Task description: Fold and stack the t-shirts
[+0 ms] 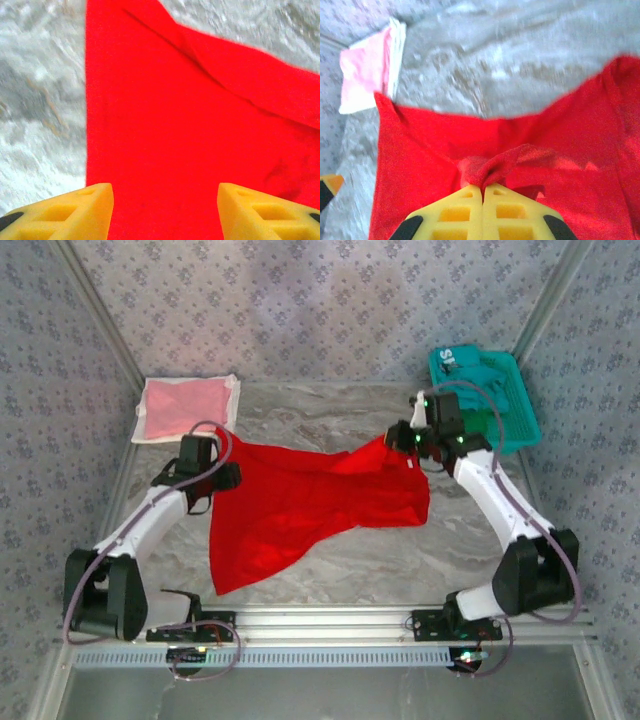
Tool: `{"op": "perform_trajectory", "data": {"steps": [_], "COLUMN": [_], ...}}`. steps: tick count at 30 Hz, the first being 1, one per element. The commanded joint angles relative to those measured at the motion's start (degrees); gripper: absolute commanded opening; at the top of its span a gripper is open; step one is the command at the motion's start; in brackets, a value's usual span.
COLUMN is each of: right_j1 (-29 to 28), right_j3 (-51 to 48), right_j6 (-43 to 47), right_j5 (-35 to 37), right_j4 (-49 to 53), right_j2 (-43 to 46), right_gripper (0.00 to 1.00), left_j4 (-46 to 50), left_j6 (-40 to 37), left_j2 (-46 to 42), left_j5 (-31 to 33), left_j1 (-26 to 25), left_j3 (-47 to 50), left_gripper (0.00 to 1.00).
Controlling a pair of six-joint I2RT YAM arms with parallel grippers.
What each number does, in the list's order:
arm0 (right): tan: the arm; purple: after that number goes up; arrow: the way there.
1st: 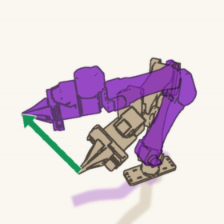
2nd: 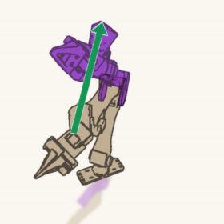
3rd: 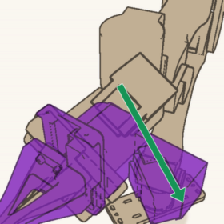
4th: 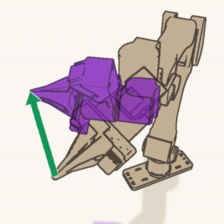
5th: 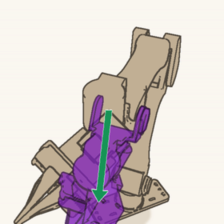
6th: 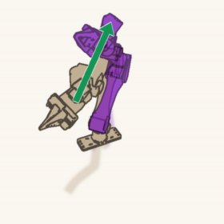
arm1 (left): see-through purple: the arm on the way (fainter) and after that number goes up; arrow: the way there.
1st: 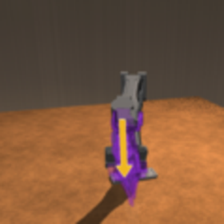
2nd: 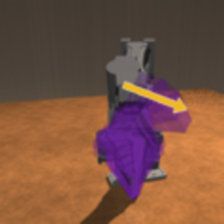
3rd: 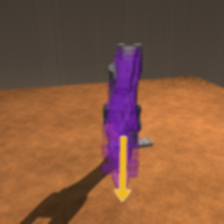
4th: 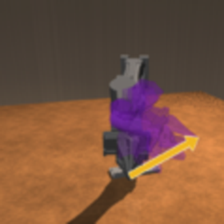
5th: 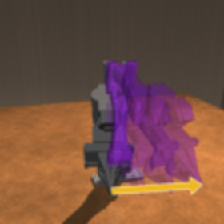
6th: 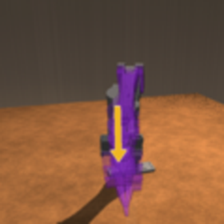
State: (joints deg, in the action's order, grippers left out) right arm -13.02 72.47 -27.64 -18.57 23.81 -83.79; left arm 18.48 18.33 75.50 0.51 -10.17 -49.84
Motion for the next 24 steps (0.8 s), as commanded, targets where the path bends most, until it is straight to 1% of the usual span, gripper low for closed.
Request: {"op": "perform_trajectory", "data": {"steps": [1,2,4,8,11,13,14,15,16,17,19,20,21,22,23,24], "right_j1": [1.76,2.4,3.34,4.87,5.38,5.48,5.59,5.63,5.89,6.03,6.7,6.9,6.96,6.8,6.55,6.08], "right_j3": [9.15,12.91,20.65,36.04,50.96,62.69,66.98,72.28,76.17,77.98,78.38,78.28,77.79,76.28,73.05,67.55], "right_j6": [-1.87,-2.26,-3.14,-5.9,-7.84,-9.64,-10.2,-11.29,-12.03,-12.76,-13.94,-13.3,-11.65,-9.4,-7.11,-3.08], "right_j5": [2.94,2.52,4.02,2.96,0.71,-0.16,-1.0,-2.27,-3.08,-3.46,-3.75,-5.03,-6.67,-7.34,-7.78,-7.49], "right_j4": [-2.29,-2.54,-2.16,-2.73,-1.25,1.09,2.05,3.17,3.41,2.65,1.62,1.85,2.89,4.86,6.75,8.4], "right_j2": [-7.36,-10.49,-16.95,-30.58,-41.62,-48.97,-52.05,-55.09,-57.39,-58.48,-58.5,-57.85,-56.65,-54.58,-51.97,-47.67], "right_gripper": [0.0,0.0,0.0,0.0,0.0,0.0,0.08,0.31,0.32,0.32,0.53,0.53,0.47,0.46,0.46,0.46], "left_j4": [-4.64,-5.43,-6.52,-6.53,-6.24,-5.62,-5.65,-5.54,-4.86,-4.12,-2.47,-1.06,0.4,1.11,1.87,2.91], "left_j6": [-2.65,-3.36,-5.15,-6.32,-6.74,-6.78,-6.75,-6.51,-6.36,-6.22,-5.22,-4.34,-3.28,-2.14,-0.84,0.94], "left_j2": [4.19,5.48,8.36,15.01,18.4,19.6,19.81,19.94,19.98,19.83,18.56,17.47,15.81,13.44,11.16,8.28], "left_j5": [-0.12,-0.09,1.02,1.33,1.34,1.02,0.9,0.88,0.64,0.75,1.1,1.05,0.7,0.51,0.62,0.51], "left_j1": [2.68,3.1,3.71,6.23,7.45,7.53,7.5,7.52,7.55,7.53,7.55,7.54,7.46,7.29,7.1,6.9], "left_j3": [-5.58,-6.81,-9.37,-15.92,-20.65,-23.35,-23.97,-24.6,-25.18,-25.64,-25.42,-25.0,-24.13,-21.79,-19.39,-16.91], "left_gripper": [0.57,0.57,0.57,0.57,0.57,0.57,0.57,0.57,0.57,0.57,0.58,0.58,0.59,0.6,0.6,0.6]}}
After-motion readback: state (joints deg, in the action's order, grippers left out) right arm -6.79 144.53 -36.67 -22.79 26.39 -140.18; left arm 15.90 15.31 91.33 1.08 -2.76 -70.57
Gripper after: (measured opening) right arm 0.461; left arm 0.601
